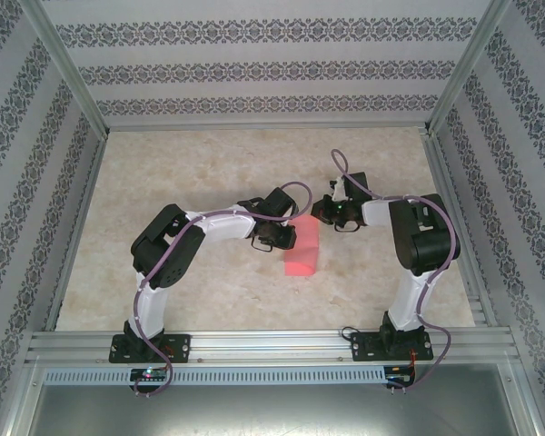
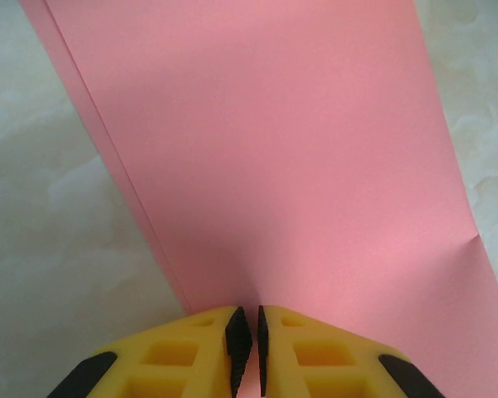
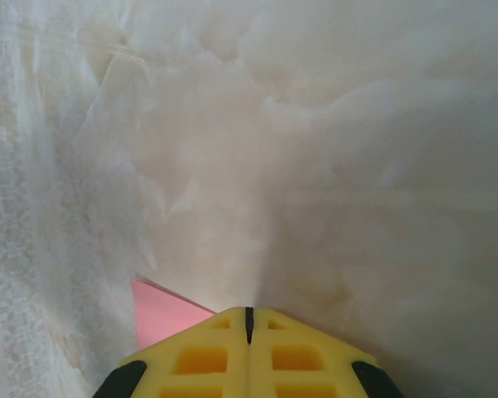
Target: Fold a paper plane with a square sheet of paper (pick it up from the middle)
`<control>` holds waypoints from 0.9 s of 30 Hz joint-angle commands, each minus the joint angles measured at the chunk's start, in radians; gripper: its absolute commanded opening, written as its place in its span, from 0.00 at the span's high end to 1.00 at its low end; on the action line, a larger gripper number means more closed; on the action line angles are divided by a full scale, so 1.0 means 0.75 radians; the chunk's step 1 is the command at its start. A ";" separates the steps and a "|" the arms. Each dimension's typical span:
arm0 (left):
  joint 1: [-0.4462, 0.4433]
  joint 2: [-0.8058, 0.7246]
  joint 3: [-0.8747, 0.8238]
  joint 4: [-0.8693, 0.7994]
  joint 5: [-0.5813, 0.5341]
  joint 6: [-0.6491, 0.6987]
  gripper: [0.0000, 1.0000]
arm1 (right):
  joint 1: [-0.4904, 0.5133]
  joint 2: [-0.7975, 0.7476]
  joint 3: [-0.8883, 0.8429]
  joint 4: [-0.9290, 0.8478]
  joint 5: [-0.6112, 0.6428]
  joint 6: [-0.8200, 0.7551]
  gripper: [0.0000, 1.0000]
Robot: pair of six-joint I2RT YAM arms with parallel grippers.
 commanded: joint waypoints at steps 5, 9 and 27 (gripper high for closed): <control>0.011 0.146 -0.118 -0.347 -0.169 0.038 0.80 | -0.054 -0.188 0.007 -0.109 0.052 -0.060 1.00; 0.012 0.150 -0.108 -0.350 -0.171 0.042 0.80 | -0.005 -0.324 -0.107 -0.123 0.002 -0.035 0.99; 0.011 0.174 -0.069 -0.377 -0.160 0.067 0.80 | 0.171 -0.401 -0.353 -0.144 -0.020 -0.034 0.99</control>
